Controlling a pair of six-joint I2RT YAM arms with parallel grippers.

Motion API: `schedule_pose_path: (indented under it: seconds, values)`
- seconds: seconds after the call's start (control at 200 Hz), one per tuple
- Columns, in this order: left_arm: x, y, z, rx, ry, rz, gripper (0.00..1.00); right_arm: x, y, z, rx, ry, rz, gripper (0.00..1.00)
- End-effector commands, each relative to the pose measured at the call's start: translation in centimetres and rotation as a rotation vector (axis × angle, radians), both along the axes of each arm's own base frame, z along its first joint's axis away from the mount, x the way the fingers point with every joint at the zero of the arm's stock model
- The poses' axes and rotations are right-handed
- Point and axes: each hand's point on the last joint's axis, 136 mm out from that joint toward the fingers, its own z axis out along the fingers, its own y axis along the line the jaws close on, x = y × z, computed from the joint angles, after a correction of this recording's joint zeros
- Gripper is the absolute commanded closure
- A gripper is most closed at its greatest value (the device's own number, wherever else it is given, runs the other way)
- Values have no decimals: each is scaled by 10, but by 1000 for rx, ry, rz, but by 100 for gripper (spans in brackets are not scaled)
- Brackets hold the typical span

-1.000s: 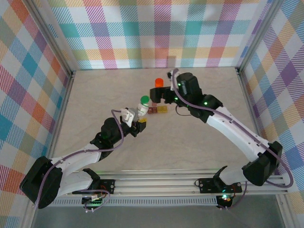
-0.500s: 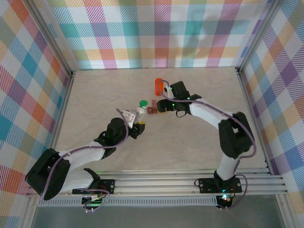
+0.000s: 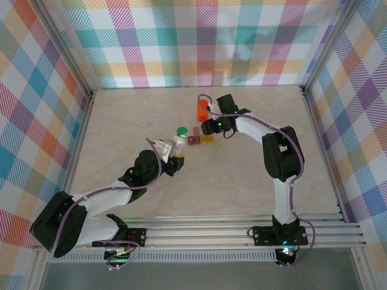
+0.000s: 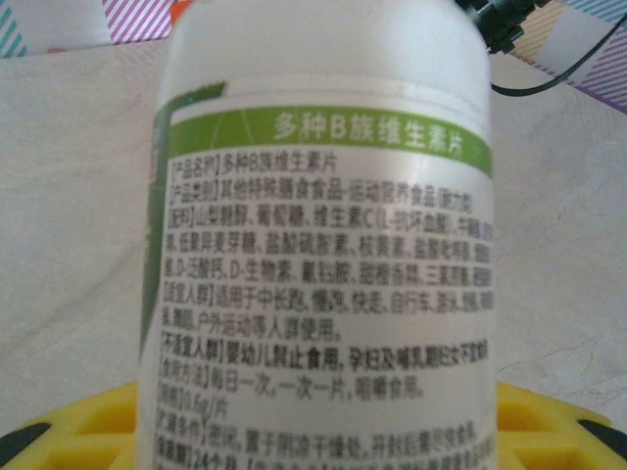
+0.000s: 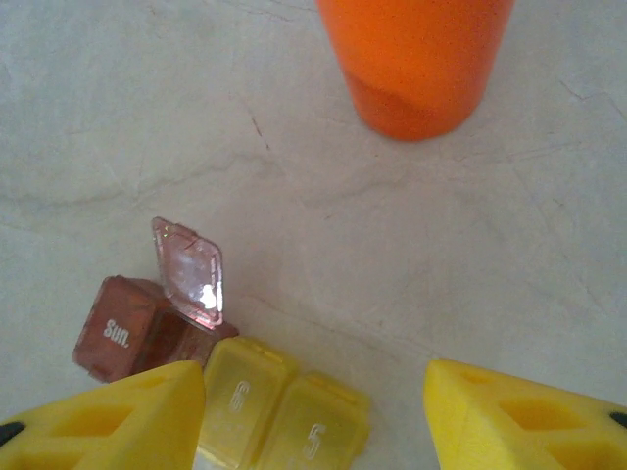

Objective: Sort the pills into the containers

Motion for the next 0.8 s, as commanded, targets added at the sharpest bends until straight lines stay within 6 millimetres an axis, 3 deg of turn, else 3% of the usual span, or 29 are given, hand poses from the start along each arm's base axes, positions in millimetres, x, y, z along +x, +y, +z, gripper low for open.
schedule_pose_path:
  seconds: [0.0, 0.235, 0.52, 0.71, 0.795]
  values:
    - [-1, 3, 10, -40, -29, 3, 100, -5, 5, -12, -2, 56, 48, 39]
    - [-4, 7, 9, -42, -25, 12, 100, -9, 12, -29, 27, 124, 59, 44]
    - [-8, 14, 5, -37, -10, 31, 100, -32, 10, -37, 66, 188, 51, 48]
    - [-7, 15, 4, -39, 0, 41, 100, -47, -7, -36, 65, 232, -80, 50]
    - [-5, 15, 2, -34, 10, 48, 100, -51, -21, -37, 58, 261, -220, 49]
